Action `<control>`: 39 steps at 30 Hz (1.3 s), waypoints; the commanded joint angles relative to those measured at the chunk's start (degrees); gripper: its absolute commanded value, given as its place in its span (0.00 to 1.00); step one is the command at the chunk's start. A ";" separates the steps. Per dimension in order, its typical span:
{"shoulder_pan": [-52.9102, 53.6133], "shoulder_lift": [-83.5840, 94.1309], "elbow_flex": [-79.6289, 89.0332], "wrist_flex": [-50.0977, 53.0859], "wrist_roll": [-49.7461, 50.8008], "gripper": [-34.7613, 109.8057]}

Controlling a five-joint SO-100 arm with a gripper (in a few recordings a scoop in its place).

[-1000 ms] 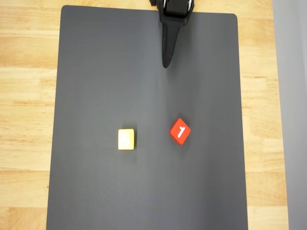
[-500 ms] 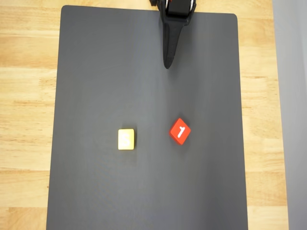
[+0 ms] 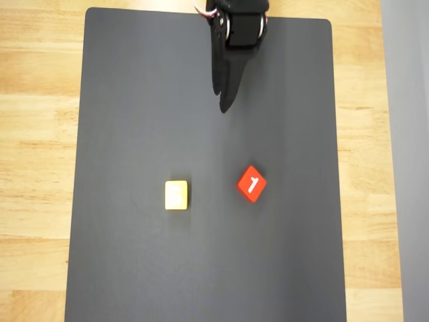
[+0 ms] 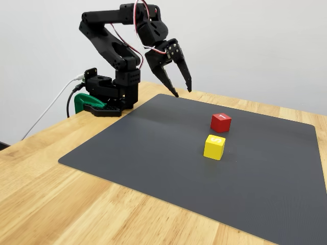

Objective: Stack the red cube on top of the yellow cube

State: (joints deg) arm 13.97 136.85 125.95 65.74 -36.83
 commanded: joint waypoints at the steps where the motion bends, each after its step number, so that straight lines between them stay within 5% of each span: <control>1: 0.97 -12.74 -12.13 2.20 -5.10 0.36; 10: -3.78 -39.99 -37.44 9.76 -10.55 0.41; 19: -9.84 -50.27 -47.29 18.11 -3.96 0.46; 39: -10.99 -70.14 -58.45 17.67 -6.94 0.49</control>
State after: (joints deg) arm 2.02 66.80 70.14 82.09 -42.80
